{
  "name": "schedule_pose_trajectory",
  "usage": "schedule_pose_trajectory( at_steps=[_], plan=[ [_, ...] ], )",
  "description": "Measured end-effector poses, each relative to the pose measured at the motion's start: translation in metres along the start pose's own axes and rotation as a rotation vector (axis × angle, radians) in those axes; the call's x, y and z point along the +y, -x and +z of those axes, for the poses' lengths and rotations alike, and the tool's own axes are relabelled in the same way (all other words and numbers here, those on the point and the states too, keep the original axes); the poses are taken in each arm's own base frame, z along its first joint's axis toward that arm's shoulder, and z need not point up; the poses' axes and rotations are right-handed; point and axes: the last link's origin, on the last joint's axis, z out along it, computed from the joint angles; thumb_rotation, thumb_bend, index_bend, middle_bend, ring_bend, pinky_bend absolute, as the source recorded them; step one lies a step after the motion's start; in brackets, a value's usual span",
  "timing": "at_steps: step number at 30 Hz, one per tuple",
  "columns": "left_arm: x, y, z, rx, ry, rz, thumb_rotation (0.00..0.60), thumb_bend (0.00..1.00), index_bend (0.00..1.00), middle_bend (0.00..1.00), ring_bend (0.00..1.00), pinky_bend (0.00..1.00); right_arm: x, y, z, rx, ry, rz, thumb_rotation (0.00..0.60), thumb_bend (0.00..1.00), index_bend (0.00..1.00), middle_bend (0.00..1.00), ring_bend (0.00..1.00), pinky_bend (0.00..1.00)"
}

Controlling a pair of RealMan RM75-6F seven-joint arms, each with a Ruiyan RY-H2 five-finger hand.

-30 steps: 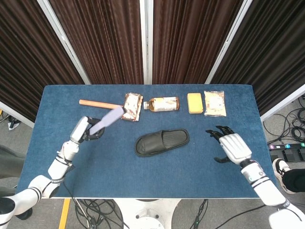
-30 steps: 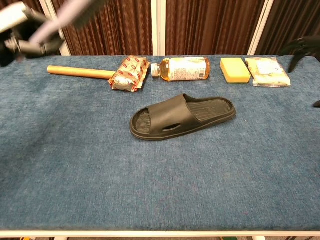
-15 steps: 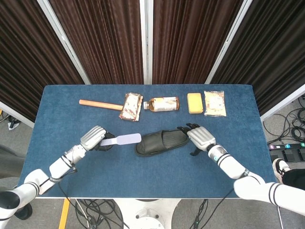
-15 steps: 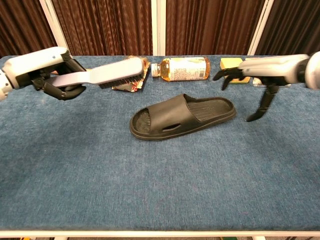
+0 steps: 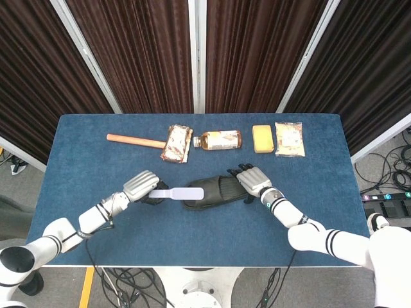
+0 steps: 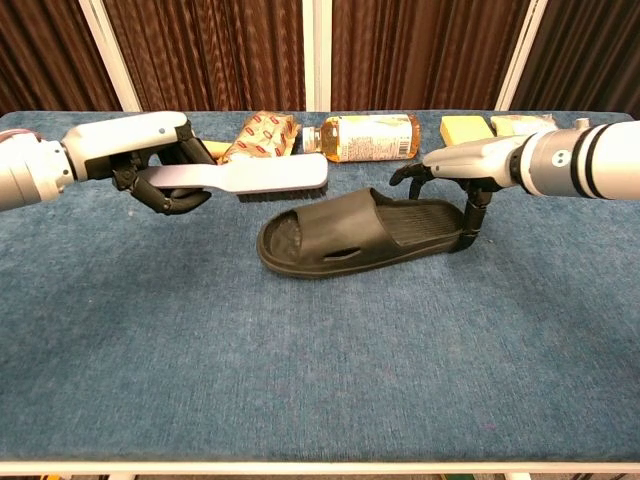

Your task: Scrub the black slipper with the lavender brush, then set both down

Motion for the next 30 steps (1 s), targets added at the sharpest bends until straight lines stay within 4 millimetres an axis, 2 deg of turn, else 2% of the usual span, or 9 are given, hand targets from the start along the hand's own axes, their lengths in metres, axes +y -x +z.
schedule_pose_trajectory(
  at_steps=[6, 9, 19, 24, 30],
  plan=[
    [0.006, 0.006, 0.01, -0.045, 0.022, 0.038, 0.6, 0.93, 1.0, 1.0, 1.0, 1.0, -0.007, -0.002, 0.005, 0.026, -0.016, -0.045, 0.6, 0.21, 0.33, 0.37, 0.19, 0.22],
    [0.01, 0.008, 0.012, -0.056, 0.039, 0.061, 0.6, 0.93, 1.0, 1.0, 1.0, 1.0, -0.011, -0.005, 0.006, 0.051, -0.035, -0.059, 0.6, 0.24, 0.37, 0.4, 0.22, 0.26],
    [0.013, 0.014, 0.031, -0.11, 0.036, 0.147, 0.6, 0.93, 1.0, 1.0, 1.0, 1.0, -0.016, -0.01, 0.006, 0.087, -0.095, -0.097, 0.6, 0.24, 0.38, 0.41, 0.23, 0.28],
    [0.003, 0.013, 0.038, -0.115, -0.021, 0.137, 0.6, 0.93, 1.0, 1.0, 1.0, 1.0, -0.014, -0.006, 0.007, 0.076, -0.094, -0.114, 0.6, 0.24, 0.38, 0.41, 0.23, 0.28],
    [-0.014, 0.012, 0.035, -0.108, -0.093, 0.121, 0.6, 0.93, 1.0, 1.0, 1.0, 1.0, -0.014, -0.003, 0.008, 0.067, -0.095, -0.134, 0.6, 0.24, 0.4, 0.42, 0.24, 0.29]
  ],
)
